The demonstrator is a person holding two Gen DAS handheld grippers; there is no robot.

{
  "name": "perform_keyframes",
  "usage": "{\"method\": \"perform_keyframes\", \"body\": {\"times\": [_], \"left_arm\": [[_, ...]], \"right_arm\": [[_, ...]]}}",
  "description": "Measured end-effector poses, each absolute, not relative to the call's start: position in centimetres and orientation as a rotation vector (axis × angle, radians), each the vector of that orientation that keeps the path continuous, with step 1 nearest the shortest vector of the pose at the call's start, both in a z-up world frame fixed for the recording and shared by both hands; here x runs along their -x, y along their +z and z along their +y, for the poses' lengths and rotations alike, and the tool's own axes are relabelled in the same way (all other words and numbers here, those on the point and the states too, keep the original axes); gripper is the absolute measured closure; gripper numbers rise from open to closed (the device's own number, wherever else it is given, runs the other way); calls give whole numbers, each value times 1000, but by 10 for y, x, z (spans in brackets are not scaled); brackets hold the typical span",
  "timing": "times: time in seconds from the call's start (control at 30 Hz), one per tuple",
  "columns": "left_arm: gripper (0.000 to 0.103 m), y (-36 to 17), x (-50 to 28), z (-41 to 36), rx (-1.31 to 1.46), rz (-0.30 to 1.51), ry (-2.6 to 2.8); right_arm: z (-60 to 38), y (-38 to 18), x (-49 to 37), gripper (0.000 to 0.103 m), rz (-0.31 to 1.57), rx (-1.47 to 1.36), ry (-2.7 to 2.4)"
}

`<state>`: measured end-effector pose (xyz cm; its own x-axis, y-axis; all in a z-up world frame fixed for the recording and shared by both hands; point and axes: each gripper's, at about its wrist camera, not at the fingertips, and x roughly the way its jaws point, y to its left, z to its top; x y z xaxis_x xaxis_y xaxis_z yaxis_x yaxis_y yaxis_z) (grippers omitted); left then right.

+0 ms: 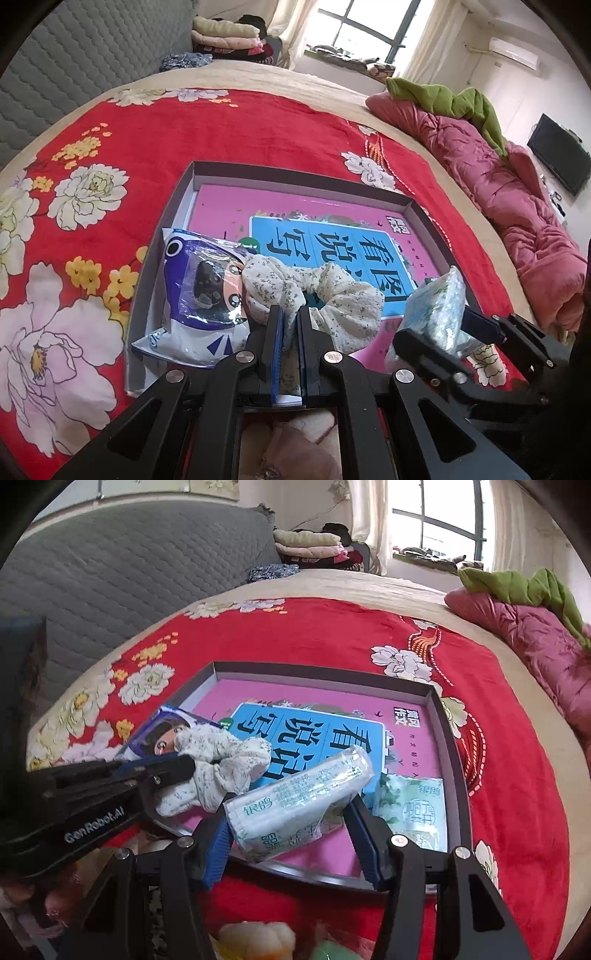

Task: Organize soft objects
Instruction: 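Lower the scrunchie with left gripper while right lowers roll pack into box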

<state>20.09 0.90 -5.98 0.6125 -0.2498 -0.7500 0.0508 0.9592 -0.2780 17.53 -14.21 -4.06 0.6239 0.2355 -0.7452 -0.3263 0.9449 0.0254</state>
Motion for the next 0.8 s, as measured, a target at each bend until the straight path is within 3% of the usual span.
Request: {"method": "perform_keyframes", "body": {"times": [0.8], "left_arm": [[95,-63,-203,9,238,925,-173]], "right_arm": [[-136,-46,-178,41,892,114,319]]}}
